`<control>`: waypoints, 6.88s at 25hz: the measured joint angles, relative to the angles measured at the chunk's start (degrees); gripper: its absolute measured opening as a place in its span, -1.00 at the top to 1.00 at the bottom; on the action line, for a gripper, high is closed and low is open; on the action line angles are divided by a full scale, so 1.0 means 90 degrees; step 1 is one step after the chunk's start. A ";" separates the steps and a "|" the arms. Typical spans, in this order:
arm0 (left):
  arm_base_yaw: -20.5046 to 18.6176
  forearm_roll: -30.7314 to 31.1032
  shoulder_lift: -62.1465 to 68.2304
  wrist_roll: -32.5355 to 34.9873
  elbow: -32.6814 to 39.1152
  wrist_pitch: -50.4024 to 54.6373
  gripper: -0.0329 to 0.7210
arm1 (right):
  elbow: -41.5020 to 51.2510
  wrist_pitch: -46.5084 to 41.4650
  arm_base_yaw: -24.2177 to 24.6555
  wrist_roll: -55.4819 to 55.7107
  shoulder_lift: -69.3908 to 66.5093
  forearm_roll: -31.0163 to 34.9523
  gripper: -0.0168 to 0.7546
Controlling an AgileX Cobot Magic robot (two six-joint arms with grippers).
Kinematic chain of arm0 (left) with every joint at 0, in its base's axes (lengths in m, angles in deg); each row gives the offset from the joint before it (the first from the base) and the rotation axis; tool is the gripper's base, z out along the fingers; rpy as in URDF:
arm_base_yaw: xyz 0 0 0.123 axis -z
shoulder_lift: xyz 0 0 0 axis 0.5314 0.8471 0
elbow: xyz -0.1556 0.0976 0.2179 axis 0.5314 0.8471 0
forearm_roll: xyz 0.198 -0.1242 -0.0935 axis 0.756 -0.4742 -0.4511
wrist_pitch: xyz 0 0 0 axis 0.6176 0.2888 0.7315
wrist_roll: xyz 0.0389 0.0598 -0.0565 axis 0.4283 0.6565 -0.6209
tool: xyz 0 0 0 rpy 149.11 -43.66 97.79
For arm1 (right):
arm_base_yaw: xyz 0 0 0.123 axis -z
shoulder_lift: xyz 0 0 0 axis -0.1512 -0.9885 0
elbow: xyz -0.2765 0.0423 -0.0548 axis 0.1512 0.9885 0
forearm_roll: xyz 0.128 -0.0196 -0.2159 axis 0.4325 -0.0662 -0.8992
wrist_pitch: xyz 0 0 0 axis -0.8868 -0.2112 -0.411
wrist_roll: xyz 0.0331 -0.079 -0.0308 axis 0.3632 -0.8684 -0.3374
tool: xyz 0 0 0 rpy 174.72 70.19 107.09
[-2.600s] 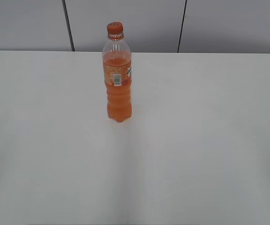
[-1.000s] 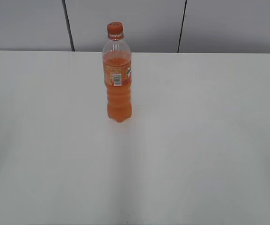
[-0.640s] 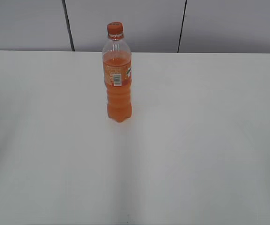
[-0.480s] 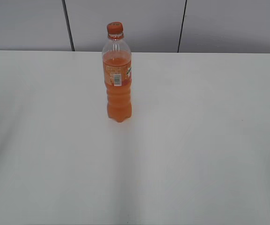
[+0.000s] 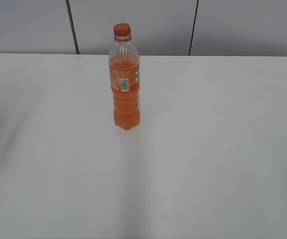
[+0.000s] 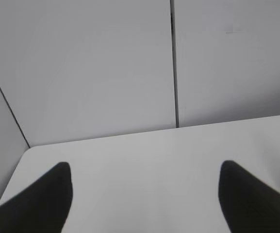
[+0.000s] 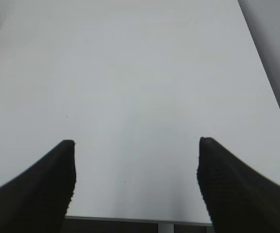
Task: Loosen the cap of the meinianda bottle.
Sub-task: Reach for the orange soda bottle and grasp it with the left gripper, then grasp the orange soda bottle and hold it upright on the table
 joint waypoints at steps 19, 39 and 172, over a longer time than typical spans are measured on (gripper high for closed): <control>0.0000 0.0024 0.1947 0.0000 0.0000 -0.1196 -0.58 | 0.0000 0.0006 0.0000 0.0000 0.0000 0.0000 -0.56; 0.0000 0.1222 0.3002 -0.0859 0.0848 -0.3558 -0.58 | 0.0000 0.0006 0.0000 0.0000 0.0000 0.0000 -0.56; 0.2316 0.8398 0.8071 -0.4323 -0.2933 -0.6524 -0.19 | -0.1921 -0.0705 0.0000 0.0000 -0.3110 0.0024 -0.56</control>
